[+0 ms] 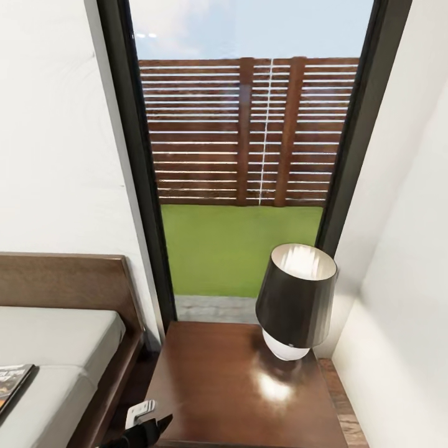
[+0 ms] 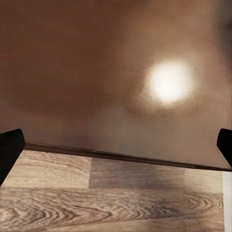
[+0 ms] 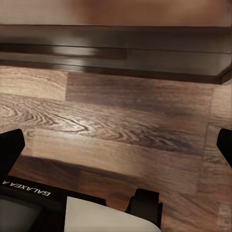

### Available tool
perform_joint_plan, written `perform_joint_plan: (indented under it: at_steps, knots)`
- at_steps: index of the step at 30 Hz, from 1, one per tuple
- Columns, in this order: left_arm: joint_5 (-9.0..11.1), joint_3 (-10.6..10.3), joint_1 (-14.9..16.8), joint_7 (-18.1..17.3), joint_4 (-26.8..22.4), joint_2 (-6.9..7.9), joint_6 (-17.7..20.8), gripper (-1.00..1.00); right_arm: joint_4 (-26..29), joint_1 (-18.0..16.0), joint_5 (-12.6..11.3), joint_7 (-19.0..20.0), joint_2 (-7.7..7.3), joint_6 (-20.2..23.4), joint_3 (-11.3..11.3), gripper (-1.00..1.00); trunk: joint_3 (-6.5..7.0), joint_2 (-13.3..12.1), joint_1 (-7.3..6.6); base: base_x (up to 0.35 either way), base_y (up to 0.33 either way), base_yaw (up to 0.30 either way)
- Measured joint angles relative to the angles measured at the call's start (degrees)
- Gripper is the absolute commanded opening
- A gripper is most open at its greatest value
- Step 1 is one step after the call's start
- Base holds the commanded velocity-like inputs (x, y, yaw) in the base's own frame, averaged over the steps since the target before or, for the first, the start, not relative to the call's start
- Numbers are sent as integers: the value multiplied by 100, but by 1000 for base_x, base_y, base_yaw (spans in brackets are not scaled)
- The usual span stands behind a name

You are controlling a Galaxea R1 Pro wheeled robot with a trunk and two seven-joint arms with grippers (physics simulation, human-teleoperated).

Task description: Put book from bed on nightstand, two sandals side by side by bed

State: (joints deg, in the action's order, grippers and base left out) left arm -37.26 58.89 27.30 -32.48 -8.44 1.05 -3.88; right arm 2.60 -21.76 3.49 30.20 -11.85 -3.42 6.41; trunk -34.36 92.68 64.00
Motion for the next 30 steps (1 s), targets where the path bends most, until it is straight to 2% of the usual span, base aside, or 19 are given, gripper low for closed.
perform_joint_plan:
  at_steps: [30]
  knots:
    - [0, -3, 0, -23, 2, -2, 5, 100, 0, 0, 0, 0, 0, 0, 0, 100, 0, 0, 0, 15, 0, 0]
